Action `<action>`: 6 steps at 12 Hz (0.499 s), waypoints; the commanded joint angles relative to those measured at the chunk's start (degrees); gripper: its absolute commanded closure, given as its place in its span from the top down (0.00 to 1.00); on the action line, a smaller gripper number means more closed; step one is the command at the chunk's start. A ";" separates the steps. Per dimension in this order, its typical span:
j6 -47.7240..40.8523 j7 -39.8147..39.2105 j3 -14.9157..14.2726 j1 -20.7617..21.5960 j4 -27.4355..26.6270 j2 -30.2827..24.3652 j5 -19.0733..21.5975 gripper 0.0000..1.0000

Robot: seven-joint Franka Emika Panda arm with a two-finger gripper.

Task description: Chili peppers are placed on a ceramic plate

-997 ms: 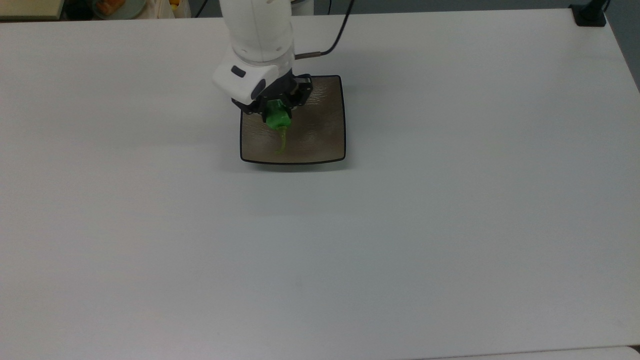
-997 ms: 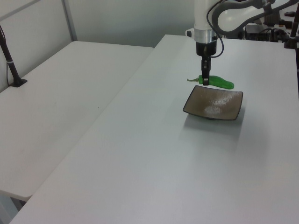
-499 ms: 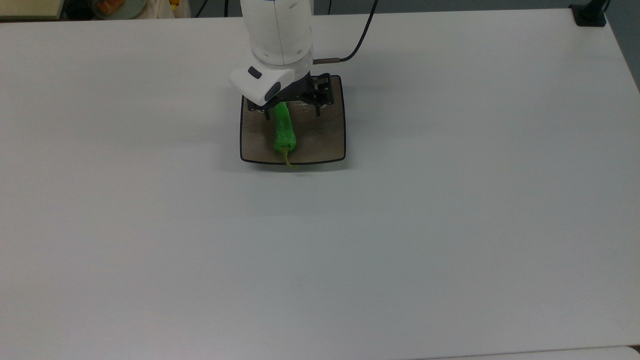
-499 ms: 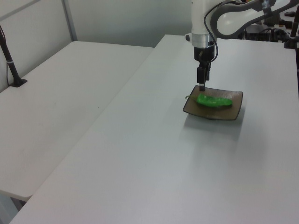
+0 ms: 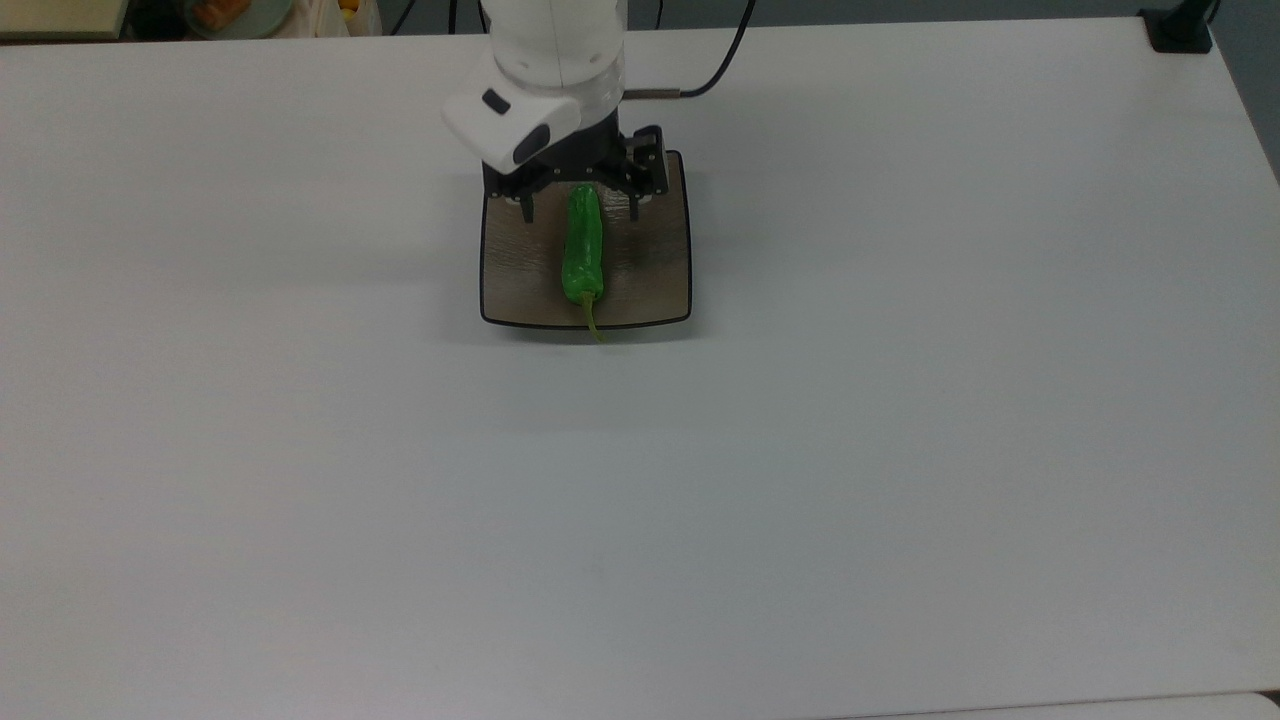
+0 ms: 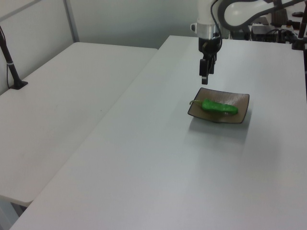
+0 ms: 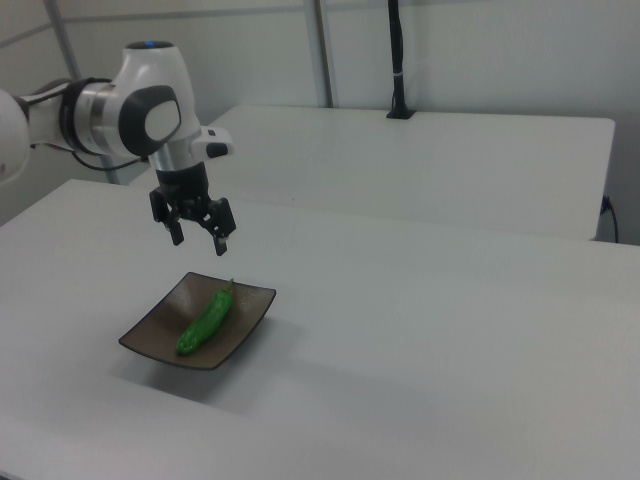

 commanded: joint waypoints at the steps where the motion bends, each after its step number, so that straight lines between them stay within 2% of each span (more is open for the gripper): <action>1: -3.99 1.11 -5.89 5.87 -0.64 -4.42 0.36 1.00; 4: -4.08 0.67 -12.23 10.11 -1.61 -7.67 1.06 1.00; 6: -3.99 -0.29 -13.73 10.29 -2.92 -10.22 1.24 1.00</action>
